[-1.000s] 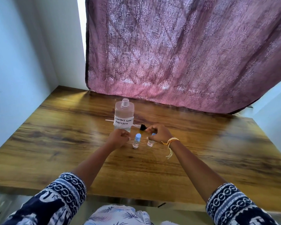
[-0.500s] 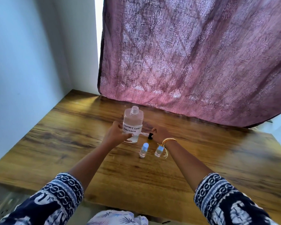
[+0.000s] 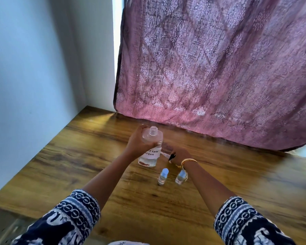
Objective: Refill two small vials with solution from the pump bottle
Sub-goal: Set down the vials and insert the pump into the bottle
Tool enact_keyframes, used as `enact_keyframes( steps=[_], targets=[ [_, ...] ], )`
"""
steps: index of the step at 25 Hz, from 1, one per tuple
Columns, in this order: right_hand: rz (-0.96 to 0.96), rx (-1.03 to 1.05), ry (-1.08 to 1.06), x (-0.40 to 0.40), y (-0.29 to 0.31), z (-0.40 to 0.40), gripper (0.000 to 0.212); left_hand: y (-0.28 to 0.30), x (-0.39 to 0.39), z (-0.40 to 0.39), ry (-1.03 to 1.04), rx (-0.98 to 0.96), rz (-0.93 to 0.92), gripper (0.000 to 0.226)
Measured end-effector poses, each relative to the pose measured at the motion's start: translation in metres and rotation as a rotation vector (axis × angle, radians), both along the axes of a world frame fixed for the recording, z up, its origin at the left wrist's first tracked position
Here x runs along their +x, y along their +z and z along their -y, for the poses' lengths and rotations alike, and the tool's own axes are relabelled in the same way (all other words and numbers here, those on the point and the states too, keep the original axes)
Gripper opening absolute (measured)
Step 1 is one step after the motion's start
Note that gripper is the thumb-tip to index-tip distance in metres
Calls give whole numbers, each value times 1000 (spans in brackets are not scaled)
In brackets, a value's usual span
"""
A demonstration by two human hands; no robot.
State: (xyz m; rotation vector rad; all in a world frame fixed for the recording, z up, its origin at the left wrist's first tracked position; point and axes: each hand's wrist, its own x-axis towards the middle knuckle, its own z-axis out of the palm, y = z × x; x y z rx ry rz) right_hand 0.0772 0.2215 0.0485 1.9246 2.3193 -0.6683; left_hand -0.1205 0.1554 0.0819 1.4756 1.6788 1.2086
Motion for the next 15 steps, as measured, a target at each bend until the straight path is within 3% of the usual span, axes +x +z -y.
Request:
enact_keyframes(
  steps=[8,15],
  targets=[
    [-455,138,-261,25,39,6,33,3,5,-9,11,-19,1,64],
    [-788,223,-412,32,92,7,16,8,5,-6,-4,-47,0,63]
  ],
)
